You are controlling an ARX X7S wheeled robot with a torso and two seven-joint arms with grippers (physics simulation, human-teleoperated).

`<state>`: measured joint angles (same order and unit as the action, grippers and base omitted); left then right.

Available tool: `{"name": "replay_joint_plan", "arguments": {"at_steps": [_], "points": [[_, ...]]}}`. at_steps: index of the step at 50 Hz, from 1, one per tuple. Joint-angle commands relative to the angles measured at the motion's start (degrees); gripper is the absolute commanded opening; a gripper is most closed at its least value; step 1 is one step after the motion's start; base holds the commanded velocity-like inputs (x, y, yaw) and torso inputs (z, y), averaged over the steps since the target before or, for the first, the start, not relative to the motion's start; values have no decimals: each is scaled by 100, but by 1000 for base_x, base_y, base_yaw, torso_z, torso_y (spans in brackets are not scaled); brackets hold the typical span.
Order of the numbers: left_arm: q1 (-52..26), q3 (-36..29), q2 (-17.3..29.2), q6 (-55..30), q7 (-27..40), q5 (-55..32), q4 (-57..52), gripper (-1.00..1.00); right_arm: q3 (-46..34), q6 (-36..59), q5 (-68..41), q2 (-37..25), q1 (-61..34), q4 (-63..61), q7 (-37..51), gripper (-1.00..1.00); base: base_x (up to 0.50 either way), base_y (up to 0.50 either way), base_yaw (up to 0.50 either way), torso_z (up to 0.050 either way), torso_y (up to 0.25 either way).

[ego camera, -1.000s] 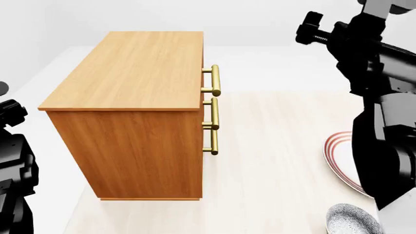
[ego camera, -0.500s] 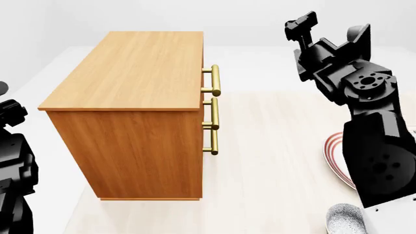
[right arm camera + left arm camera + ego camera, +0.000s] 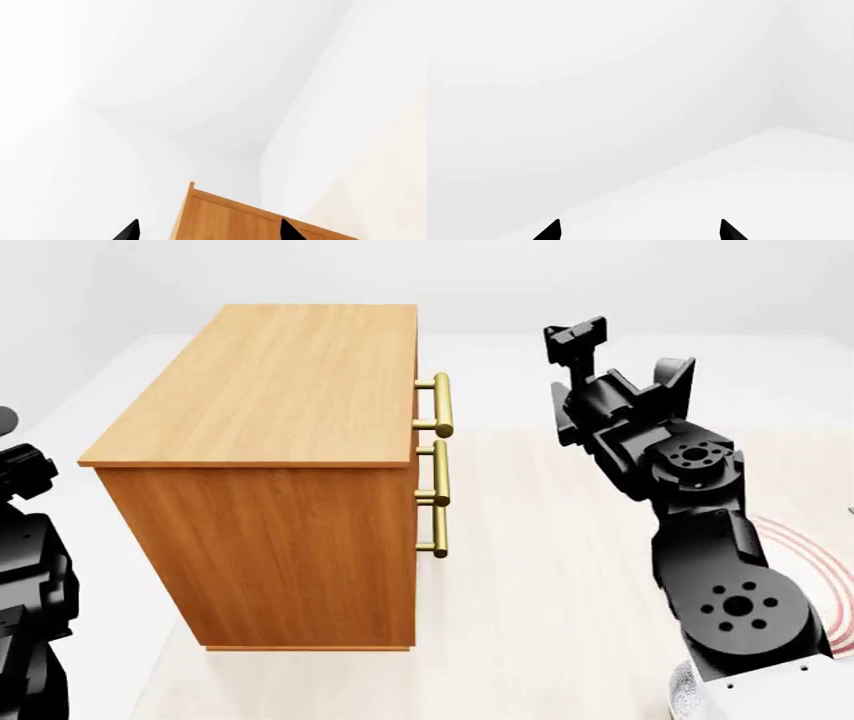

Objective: Open the top drawer of the cabinet and put the bowl in it.

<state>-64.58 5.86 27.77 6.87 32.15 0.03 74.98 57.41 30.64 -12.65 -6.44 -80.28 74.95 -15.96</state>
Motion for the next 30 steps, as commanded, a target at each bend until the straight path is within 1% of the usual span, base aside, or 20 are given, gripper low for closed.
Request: {"name": "replay_joint_plan", "arguments": {"at_steps": [1, 14, 30], "points": [[8, -14, -2, 4, 4, 4, 0, 100, 684, 124, 356, 170, 168, 0, -220, 100, 0, 0, 0, 0, 0], [25, -4, -6, 34, -22, -9, 0, 100, 1063, 112, 840, 337, 293, 1, -394, 100, 0, 0, 0, 0, 0], [32, -4, -5, 52, -28, -1, 0, 100, 1015, 114, 1173, 614, 565, 2, -543, 100, 0, 0, 0, 0, 0]]}}
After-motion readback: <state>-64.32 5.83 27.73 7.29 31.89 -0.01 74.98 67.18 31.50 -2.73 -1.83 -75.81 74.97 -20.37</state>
